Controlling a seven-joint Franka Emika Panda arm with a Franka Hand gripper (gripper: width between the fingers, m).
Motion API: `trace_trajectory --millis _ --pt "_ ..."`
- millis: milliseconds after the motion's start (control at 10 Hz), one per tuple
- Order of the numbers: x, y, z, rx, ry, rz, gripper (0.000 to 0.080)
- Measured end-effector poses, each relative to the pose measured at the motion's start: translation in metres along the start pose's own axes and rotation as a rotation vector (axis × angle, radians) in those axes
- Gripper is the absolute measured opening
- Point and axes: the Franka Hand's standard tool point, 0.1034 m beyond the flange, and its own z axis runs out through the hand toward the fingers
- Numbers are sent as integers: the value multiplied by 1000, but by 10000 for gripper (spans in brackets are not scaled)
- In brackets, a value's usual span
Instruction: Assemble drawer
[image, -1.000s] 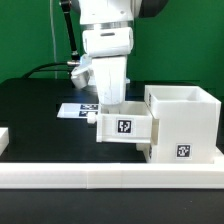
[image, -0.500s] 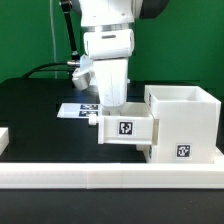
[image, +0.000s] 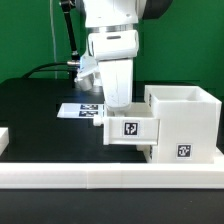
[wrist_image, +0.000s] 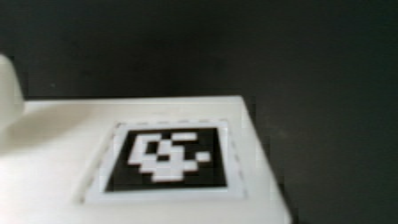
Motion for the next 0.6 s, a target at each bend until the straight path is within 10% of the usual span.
trace_trajectory --millis 600 --pt "3 -4 0 4 0 4 42"
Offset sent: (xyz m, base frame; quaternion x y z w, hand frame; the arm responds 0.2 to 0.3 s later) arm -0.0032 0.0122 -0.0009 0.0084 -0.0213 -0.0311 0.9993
